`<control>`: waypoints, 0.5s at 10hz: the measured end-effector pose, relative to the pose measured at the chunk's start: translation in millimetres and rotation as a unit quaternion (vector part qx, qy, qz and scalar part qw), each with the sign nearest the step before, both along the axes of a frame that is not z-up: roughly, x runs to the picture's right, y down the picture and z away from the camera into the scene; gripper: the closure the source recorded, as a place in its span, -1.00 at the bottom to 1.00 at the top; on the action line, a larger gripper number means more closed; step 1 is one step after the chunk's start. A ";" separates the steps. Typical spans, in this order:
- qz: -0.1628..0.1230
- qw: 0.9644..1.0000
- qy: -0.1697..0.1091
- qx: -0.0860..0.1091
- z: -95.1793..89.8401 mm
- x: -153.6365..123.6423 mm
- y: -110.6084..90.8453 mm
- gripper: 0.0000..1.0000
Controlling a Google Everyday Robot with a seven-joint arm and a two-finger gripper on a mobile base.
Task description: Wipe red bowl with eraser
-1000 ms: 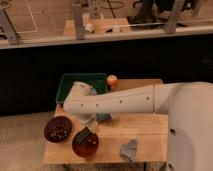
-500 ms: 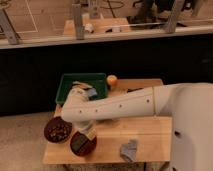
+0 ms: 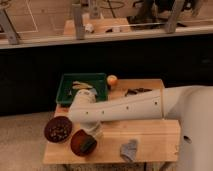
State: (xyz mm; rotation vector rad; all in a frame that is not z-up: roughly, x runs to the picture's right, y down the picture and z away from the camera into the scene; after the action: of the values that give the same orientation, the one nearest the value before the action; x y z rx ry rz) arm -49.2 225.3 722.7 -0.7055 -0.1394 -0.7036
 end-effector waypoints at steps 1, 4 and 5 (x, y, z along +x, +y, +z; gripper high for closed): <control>0.002 1.000 0.004 0.004 3.6 2.7 -8.0 1.00; 0.000 1.000 -0.002 0.017 11.4 -13.9 -30.1 1.00; -0.002 1.000 -0.008 0.018 12.3 -24.0 -32.5 1.00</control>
State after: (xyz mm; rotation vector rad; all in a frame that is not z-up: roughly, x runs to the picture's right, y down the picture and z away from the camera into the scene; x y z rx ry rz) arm -73.2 192.8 735.0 -0.6654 -0.1387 -0.7147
